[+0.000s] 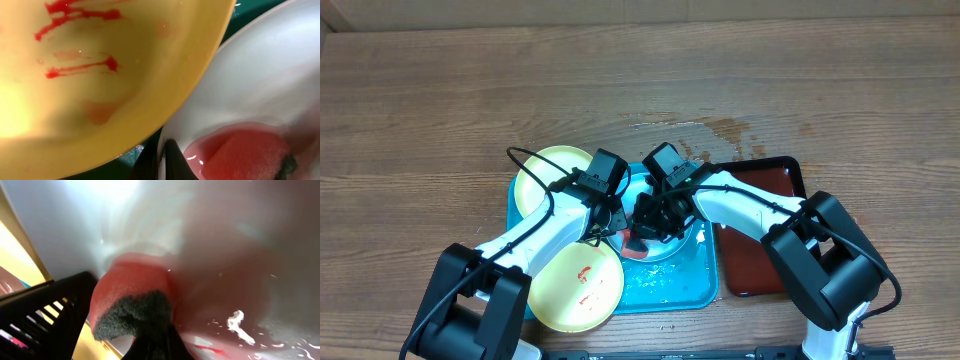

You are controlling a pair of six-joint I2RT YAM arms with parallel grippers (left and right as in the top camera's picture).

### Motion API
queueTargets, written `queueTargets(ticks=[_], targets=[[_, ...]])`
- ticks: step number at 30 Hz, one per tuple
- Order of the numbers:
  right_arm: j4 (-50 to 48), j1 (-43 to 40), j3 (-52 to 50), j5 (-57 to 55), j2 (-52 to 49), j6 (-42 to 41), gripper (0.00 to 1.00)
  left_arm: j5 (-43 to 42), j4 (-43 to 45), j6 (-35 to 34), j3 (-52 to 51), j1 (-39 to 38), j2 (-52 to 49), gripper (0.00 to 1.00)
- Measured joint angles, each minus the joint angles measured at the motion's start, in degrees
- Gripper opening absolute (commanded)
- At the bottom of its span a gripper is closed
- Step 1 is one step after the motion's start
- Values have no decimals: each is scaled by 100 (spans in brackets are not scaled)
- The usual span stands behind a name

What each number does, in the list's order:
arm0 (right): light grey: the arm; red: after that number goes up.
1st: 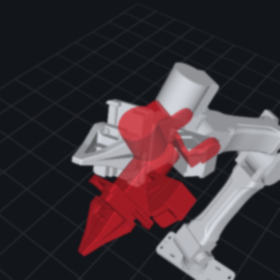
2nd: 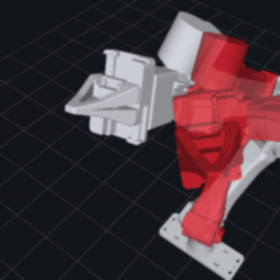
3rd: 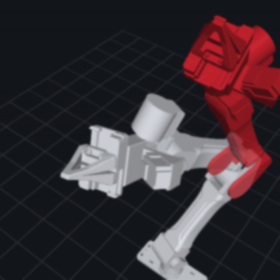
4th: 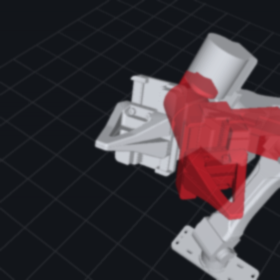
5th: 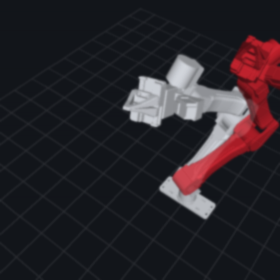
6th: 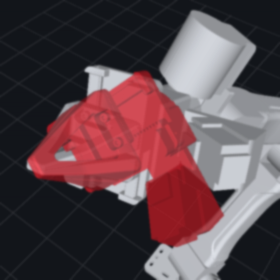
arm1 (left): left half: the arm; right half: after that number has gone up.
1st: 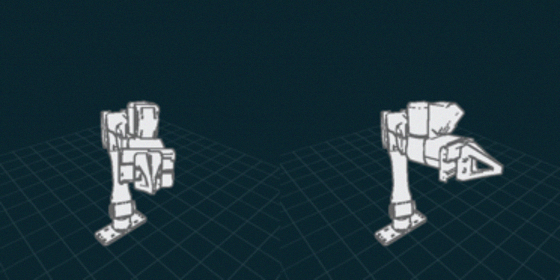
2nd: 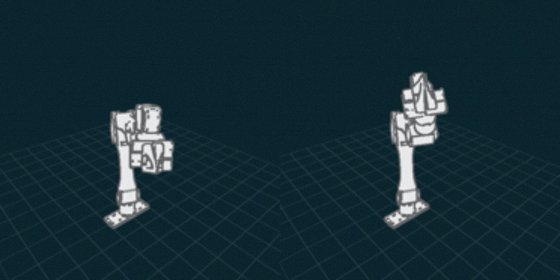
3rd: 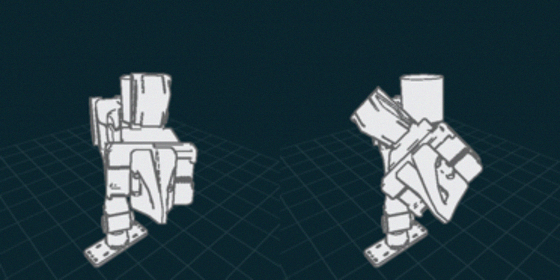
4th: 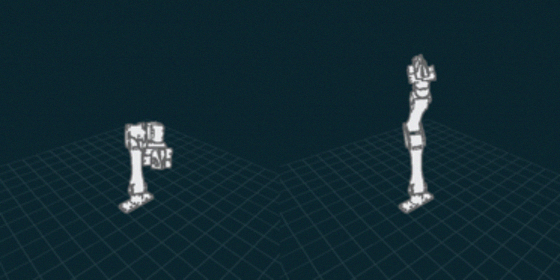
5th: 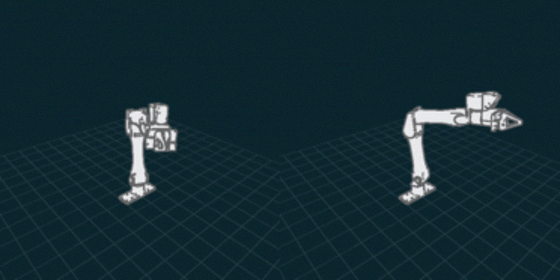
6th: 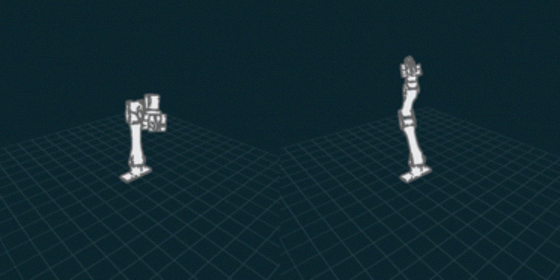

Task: Clean dirty plates on tray and stack at the side
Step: 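Scrub the white plate's red smear with the sponge in the right gripper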

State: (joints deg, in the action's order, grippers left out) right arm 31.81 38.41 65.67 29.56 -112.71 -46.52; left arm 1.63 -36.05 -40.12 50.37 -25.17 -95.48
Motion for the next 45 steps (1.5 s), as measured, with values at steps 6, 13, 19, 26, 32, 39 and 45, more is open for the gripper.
queueTargets(ticks=[6,13,19,26,32,39,45], targets=[[208,-297,0,-2,20,-66,4,2,-4,-2,0,0,0,5],[791,-866,151,-439,94,365,4,0,-15,-2,4,0,0,4],[1237,-942,435,-1322,103,935,4,2,-15,-2,4,0,0,4],[1049,-774,444,-1836,151,1757,4,4,-15,0,4,0,0,4],[295,-590,417,-2162,129,1971,4,66,-17,-2,9,2,0,4],[-299,-577,376,-1770,50,1676,4,70,-20,-2,11,2,0,4],[-660,-573,352,-1198,-20,1340,4,72,-22,-2,15,2,0,4]])
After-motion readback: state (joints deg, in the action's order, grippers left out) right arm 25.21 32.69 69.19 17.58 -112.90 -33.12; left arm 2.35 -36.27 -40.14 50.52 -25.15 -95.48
